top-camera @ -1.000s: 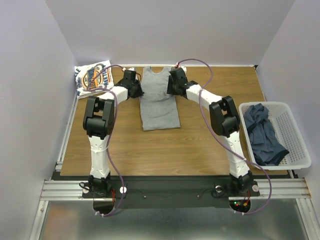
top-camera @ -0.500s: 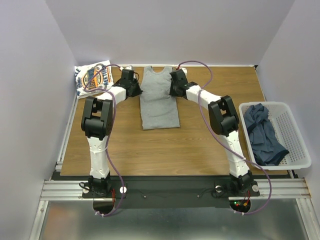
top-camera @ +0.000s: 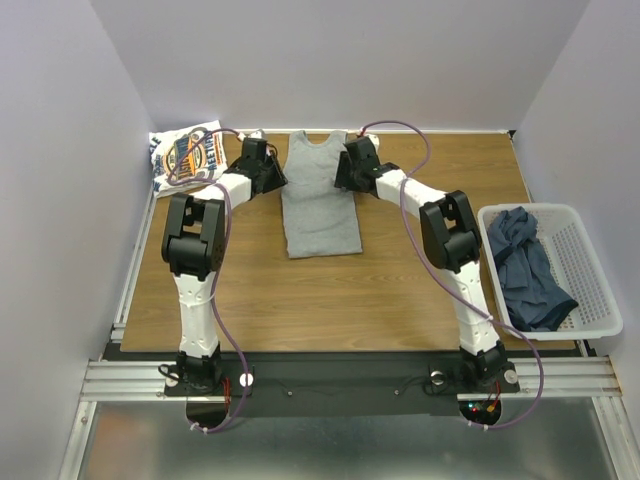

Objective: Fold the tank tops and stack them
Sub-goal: Fold the tank top

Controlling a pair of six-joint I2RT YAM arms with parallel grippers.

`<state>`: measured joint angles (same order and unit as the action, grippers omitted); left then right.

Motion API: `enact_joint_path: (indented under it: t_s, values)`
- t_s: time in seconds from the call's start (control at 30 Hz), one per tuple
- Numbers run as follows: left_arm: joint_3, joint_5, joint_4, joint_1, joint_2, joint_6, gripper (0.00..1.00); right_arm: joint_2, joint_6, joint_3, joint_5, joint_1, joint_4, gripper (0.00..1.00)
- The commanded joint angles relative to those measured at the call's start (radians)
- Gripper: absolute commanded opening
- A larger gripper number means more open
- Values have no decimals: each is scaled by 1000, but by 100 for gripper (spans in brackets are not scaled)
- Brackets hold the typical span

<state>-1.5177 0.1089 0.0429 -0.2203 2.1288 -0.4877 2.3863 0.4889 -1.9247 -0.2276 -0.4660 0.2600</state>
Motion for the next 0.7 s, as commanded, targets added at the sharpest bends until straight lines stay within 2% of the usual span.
enact_joint_path:
  t_s: [0.0,0.13,0.3,0.33,0.4,0.47,0.57,0.67]
  values:
    - [11,25,71,6,-136,0,45,-120,-12,29,-16,7,-21,70]
    - [69,-23,45,6,-255,-38,49,-249,-9,111,-47,9,-19,72]
    - [318,-92,21,-19,-450,-172,49,-446,31,355,-6,9,-21,72]
    - [418,-101,23,-46,-480,-201,49,-482,37,451,13,7,-22,72]
    - [555,-146,23,-80,-573,-224,49,-573,62,544,39,9,-24,72]
    - [646,-164,38,-140,-654,-274,49,-646,92,689,88,9,-42,71]
    - [776,-164,57,-211,-720,-343,49,-696,129,856,171,4,-90,71]
    - [898,-134,138,-232,-759,-403,50,-707,163,949,223,-14,-156,70]
